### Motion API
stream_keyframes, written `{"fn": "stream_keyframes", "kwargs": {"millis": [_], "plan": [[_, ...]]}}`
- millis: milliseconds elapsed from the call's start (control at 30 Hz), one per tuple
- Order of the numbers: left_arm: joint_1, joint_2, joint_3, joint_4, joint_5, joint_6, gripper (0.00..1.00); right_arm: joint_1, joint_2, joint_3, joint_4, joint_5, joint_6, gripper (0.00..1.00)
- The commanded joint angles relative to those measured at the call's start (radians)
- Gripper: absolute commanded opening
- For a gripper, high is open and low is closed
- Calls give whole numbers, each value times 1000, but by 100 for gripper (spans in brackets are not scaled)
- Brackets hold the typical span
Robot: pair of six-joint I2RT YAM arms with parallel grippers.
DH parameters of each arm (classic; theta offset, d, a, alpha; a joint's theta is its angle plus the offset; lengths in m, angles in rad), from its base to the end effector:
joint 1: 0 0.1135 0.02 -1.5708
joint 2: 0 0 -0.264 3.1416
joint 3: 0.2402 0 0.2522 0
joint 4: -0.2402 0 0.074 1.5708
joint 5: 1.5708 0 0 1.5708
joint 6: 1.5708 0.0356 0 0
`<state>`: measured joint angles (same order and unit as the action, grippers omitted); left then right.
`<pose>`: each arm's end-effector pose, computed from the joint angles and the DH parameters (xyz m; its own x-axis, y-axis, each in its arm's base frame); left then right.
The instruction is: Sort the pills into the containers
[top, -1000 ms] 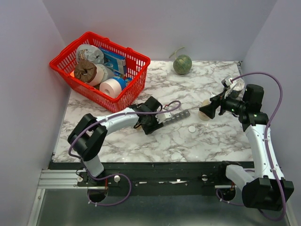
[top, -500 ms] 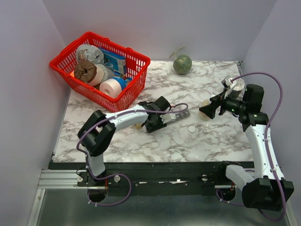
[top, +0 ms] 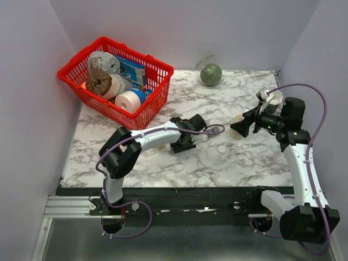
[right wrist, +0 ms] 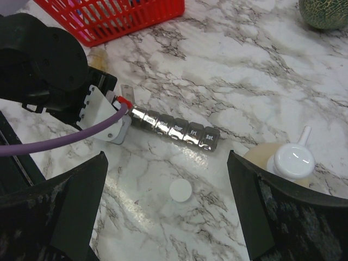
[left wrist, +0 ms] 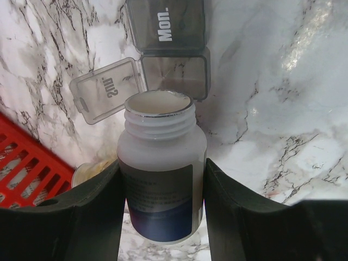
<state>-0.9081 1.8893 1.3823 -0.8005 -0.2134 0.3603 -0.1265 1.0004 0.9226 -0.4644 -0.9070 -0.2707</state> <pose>0.2362 -0.2904 0.1927 -0.2962 0.9396 -0.1715 0.8987 0.3350 0.2831 0.2104 0.0015 0.3270 -0.3351 -0.1235 -0.9341 -0.7069 0.6884 0.1626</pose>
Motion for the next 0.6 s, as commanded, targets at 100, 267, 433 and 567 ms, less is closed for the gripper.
{"fn": "stream_keyframes", "kwargs": {"millis": [100,267,433,567], "plan": [[-46,56,72,-97,-147,34,0,-9,-13,25,-14,-38,-2,100],[-63,80,113,-124,-181,43,0,-9,-16,24,-16,-38,-2,100],[-71,93,116,-135,-205,46,0,-9,-16,27,-17,-38,-2,100],[-78,99,115,-137,-216,51,0,-9,-14,27,-17,-40,-2,100]]}}
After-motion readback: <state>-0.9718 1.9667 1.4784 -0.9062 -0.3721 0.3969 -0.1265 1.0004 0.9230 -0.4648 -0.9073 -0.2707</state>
